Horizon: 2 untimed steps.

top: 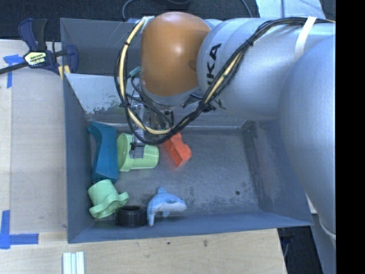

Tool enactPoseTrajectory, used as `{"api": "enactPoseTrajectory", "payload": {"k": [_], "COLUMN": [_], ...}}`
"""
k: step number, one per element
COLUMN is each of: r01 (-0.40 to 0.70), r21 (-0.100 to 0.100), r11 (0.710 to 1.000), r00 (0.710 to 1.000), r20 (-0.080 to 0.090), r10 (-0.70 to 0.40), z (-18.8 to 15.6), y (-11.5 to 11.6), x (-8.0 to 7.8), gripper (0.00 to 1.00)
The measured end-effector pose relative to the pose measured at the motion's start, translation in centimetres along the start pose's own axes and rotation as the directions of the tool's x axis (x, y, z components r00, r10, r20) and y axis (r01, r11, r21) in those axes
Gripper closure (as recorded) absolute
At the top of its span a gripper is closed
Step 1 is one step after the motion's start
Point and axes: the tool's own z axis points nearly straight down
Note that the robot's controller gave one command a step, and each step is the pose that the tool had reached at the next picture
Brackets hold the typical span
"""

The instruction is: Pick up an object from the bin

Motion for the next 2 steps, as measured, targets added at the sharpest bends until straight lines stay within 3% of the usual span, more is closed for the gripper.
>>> {"api": "enactPoseTrajectory", "payload": {"k": [1, 2], "r01": [-0.003, -0.006], "r21": [-0.001, -0.004], "r11": [1.0, 1.0], "r00": [1.0, 1.0], "r20": [0.007, 0.01], "r10": [0.003, 0.006], "z": [-0.5, 3.9], "y": [-0.1, -2.9], "x": [-0.1, 0.4], "gripper": [0.0, 0.0]}}
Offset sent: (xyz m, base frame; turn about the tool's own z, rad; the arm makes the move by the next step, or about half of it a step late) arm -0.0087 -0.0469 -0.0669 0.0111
